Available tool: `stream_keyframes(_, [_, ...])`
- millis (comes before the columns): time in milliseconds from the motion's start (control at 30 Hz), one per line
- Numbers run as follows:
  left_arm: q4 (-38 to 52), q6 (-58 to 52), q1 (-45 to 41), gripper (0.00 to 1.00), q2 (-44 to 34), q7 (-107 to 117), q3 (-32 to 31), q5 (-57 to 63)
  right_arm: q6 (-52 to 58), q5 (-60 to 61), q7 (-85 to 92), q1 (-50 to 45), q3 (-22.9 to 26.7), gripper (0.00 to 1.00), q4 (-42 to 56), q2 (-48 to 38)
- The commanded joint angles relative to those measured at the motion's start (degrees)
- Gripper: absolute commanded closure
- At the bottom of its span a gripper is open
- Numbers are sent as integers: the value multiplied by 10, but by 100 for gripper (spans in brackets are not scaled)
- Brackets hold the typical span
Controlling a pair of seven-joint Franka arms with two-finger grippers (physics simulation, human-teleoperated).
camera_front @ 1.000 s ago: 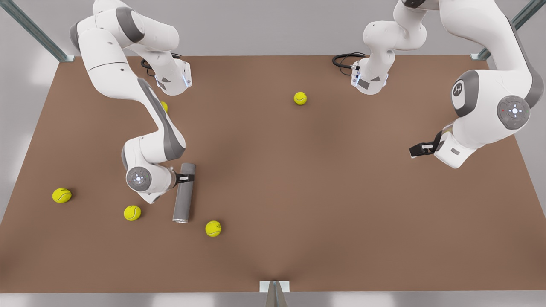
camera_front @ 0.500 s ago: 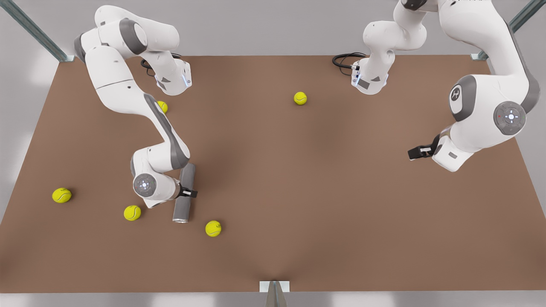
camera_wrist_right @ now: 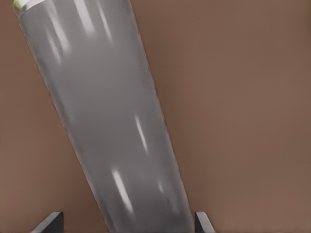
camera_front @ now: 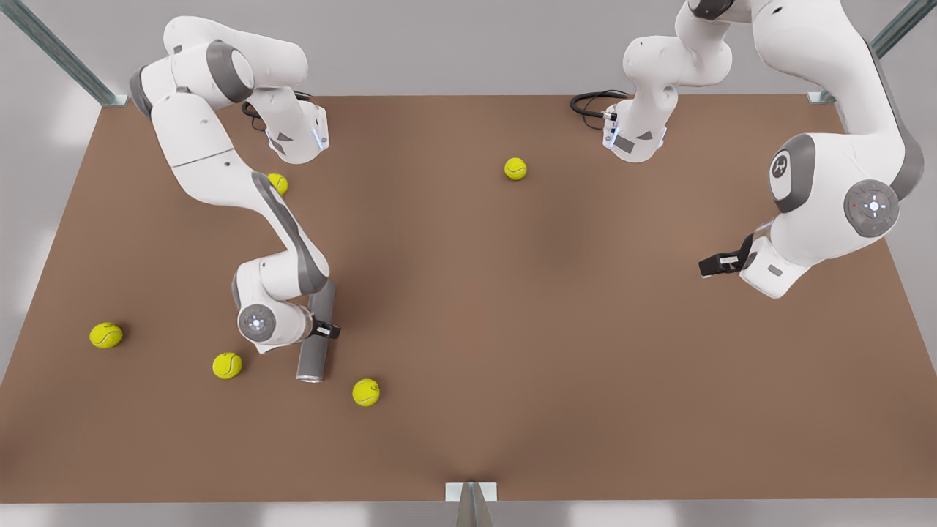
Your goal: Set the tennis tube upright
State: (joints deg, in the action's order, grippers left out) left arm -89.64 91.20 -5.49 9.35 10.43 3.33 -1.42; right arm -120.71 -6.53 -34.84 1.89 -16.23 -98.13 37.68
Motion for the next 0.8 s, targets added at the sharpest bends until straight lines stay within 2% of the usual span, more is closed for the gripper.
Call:
stream_keyframes(0, [1, 0, 0, 0, 0, 2, 0, 0, -5, 0, 35, 0, 2, 0, -2, 0])
stream_keyframes(767, [0, -1, 2, 0, 12, 4, 0, 0, -23, 0, 52, 0, 8, 0, -1, 34])
